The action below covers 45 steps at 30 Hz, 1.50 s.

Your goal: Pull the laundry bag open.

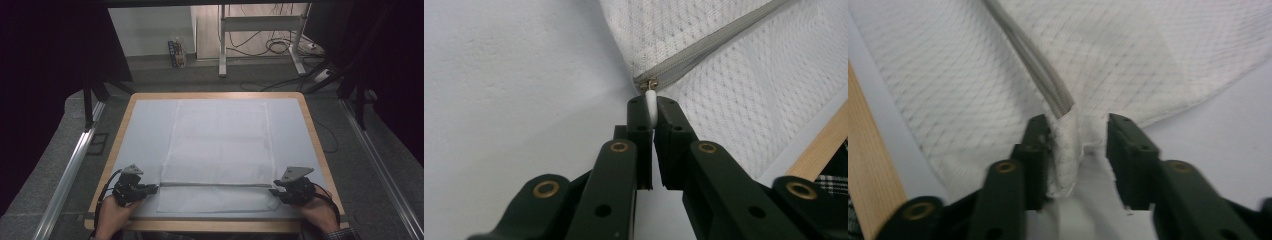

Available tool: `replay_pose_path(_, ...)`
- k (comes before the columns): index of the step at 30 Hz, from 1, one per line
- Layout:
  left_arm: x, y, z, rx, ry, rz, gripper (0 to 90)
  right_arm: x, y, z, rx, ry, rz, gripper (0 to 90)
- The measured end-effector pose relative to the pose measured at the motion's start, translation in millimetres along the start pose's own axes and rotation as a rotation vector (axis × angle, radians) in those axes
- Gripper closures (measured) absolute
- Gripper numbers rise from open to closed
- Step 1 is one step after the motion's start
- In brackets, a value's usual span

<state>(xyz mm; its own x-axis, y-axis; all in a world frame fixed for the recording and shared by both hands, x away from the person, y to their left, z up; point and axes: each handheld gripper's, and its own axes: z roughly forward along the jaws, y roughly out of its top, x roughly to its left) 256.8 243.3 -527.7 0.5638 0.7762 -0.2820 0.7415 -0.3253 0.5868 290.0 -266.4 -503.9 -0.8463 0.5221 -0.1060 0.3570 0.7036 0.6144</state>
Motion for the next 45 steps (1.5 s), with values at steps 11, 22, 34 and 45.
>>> replay_pose_path(11,-11.7,1.3,0.5,-0.076,0.088,0.095,41.1,-3.2,1.9,-3.0,-0.052,-0.030,0.048,31.6)
replay_pose_path(22,-27.9,-8.8,-12.4,-0.167,0.177,0.158,11.0,-2.1,-3.0,-13.8,-0.100,-0.056,0.116,12.7)
replay_pose_path(34,-33.0,-32.8,-34.7,-0.233,0.255,0.153,2.4,-2.1,-17.3,-27.5,-0.138,-0.088,0.172,5.1)
replay_pose_path(45,-28.4,-48.0,-40.2,-0.222,0.315,0.120,0.5,-1.1,-32.4,-34.1,-0.141,-0.092,0.223,0.9)
